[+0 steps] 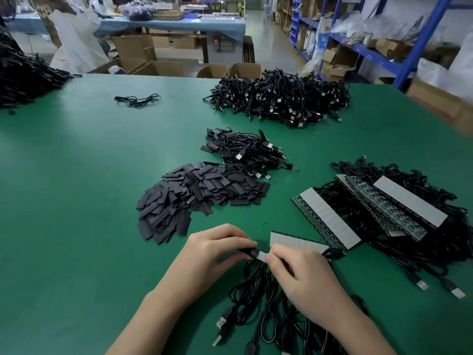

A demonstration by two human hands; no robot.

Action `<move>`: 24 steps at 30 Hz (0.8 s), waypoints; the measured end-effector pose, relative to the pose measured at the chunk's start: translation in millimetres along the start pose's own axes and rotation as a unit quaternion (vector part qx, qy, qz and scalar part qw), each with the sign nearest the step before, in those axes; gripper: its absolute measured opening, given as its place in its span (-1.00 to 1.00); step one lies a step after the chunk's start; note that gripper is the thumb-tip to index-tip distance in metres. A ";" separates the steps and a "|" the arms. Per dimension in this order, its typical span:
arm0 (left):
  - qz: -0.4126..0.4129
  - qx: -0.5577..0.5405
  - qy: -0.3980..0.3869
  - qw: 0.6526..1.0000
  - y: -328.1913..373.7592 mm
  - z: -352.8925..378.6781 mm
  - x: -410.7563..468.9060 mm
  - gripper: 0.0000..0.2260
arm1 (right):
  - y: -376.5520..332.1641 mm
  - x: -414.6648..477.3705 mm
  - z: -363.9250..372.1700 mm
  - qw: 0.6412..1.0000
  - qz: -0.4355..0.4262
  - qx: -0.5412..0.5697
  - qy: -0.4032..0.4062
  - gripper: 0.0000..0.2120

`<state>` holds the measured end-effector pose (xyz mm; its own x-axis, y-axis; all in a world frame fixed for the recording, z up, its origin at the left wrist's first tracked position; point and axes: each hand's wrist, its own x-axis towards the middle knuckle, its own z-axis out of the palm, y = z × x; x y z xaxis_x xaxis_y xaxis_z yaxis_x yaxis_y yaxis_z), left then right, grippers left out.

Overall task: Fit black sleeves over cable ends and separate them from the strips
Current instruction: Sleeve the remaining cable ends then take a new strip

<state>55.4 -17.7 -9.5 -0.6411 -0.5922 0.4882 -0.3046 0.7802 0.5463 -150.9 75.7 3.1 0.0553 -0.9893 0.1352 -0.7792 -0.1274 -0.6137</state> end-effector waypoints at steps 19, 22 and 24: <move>-0.026 -0.033 -0.013 0.999 -2.4 1.1 -0.4 -0.80 | 3.4 1.1 -7.6 0.996 -0.008 0.089 0.005 -0.87; -0.025 -0.031 -0.002 0.999 -1.5 0.8 -0.7 -0.81 | 7.8 0.0 -11.3 0.994 -0.008 0.108 0.017 -0.77; -0.023 -0.026 -0.001 0.999 -1.2 1.7 -0.6 -0.82 | 9.9 -0.6 -12.3 0.993 0.006 0.120 0.020 -0.75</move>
<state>55.0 -18.0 -11.6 -0.6282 -0.6266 0.4612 -0.2959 0.7407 0.6032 -166.4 75.9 6.5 0.0175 -0.9879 0.1543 -0.6089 -0.1329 -0.7821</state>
